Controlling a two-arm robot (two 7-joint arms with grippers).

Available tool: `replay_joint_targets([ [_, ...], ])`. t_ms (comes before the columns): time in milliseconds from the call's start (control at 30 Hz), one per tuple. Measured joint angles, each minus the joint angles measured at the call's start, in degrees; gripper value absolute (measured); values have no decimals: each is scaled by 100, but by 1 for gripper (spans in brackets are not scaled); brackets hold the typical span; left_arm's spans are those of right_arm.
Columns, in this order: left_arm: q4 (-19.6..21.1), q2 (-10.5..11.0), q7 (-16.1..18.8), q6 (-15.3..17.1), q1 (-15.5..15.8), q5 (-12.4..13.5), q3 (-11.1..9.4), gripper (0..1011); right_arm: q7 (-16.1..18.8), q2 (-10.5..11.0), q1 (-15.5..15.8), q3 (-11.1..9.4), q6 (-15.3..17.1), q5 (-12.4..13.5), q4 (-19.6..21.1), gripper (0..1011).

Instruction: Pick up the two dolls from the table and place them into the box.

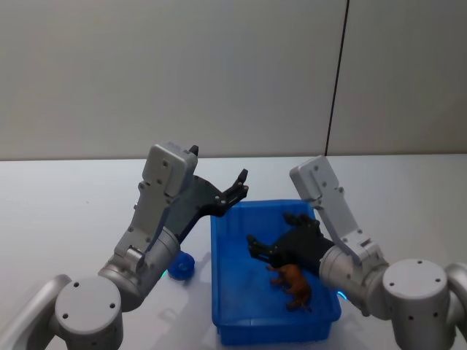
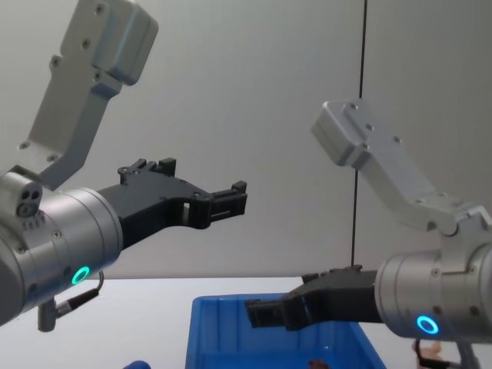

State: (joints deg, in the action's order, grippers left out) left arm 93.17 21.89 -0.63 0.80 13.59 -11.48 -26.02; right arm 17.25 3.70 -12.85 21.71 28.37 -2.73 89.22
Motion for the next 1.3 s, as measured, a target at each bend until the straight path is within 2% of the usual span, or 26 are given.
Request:
replay_joint_targets([
  [200, 0, 0, 0, 0, 0, 0, 0, 1001, -50, 126, 45, -122, -70, 79, 145, 1001],
  [333, 0, 0, 0, 0, 0, 0, 0, 1001, -110, 246, 119, -233, -112, 197, 293, 1001],
  [667, 0, 0, 0, 0, 0, 0, 0, 1001, -356, 713, 589, -604, -115, 746, 935, 1001],
  [967, 0, 0, 0, 0, 0, 0, 0, 1001, -448, 941, 980, -717, 107, 1063, 1265, 1001],
  [1133, 0, 0, 0, 0, 0, 0, 0, 1001, -509, 991, 1106, -730, 216, 1133, 1340, 1001],
  [1300, 0, 0, 0, 0, 0, 0, 0, 1001, -726, 1021, 1261, -739, 330, 1157, 1418, 1001],
])
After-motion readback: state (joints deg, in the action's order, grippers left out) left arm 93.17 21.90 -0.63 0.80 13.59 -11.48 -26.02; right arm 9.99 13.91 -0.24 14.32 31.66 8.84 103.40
